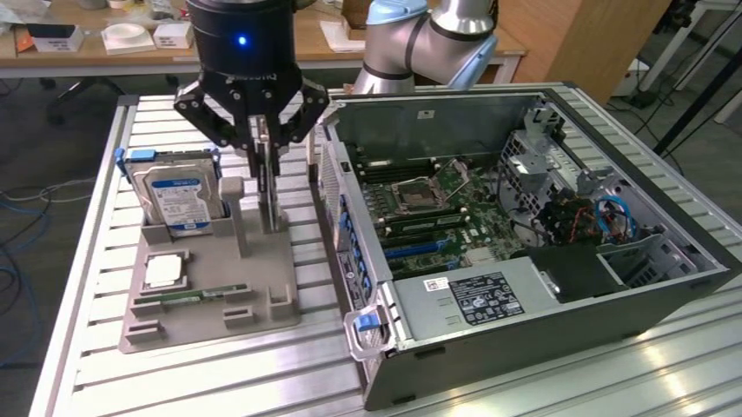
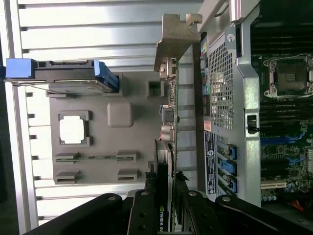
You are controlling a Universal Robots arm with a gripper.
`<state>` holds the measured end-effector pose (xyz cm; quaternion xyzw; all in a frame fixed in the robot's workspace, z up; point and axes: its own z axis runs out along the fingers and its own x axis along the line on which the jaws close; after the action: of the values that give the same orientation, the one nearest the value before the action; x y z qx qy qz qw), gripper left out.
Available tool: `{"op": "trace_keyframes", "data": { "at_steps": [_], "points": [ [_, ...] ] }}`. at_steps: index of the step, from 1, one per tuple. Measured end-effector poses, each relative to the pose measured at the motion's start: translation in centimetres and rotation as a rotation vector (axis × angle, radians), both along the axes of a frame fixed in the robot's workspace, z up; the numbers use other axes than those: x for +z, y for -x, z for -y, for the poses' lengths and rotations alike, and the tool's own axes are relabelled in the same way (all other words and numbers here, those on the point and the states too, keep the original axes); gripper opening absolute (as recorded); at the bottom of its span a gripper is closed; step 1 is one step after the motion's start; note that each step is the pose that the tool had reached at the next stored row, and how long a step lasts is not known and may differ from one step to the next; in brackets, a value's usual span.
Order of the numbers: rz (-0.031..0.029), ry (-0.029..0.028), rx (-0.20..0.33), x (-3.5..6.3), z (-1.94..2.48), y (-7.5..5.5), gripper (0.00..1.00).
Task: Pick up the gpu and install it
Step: 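Pick up the gpu and move the gpu toward the slot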
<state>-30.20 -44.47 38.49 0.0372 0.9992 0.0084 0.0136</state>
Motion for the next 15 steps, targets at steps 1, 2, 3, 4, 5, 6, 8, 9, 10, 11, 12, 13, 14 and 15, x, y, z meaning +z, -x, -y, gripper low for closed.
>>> {"op": "trace_keyframes", "data": {
  "at_steps": [1, 2, 3, 4, 5, 6, 8, 9, 10, 11, 12, 13, 14, 15],
  "points": [
    [0.0001, -0.0001, 0.0, 0.29, 0.0, 0.0, 0.26],
    [0.0003, 0.0, 0.0, 0.59, 0.0, 0.0, 0.26],
    [0.0004, 0.0, 0.0, 0.84, 0.0, 0.0, 0.26],
    [0.0005, -0.0001, 0.0, 1.09, 0.0, 0.0, 0.26],
    [0.0007, 0.0, 0.0, 1.33, 0.0, 0.0, 0.26],
    [0.0007, 0.0, 0.0, 1.56, 0.0, 0.0, 0.26],
    [0.0009, 0.0, 0.0, 2.05, 0.0, 0.0, 0.26],
    [0.0009, 0.0, 0.0, 2.24, 0.0, 0.0, 0.26],
    [0.0011, -0.0001, 0.0, 2.36, 0.0, 0.0, 0.26],
    [0.0011, -0.0001, 0.0, 2.38, 0.0, 0.0, 0.26],
    [0.0011, -0.0002, 0.0, 2.37, 0.0, 0.0, 0.26],
    [0.0011, -0.0002, 0.0, 2.38, 0.0, 0.0, 0.26],
    [0.0011, -0.0001, 0.0, 2.38, 0.0, 0.0, 0.26],
    [0.001, -0.0001, 0.0, 2.38, 0.0, 0.0, 0.26]
  ]
}}
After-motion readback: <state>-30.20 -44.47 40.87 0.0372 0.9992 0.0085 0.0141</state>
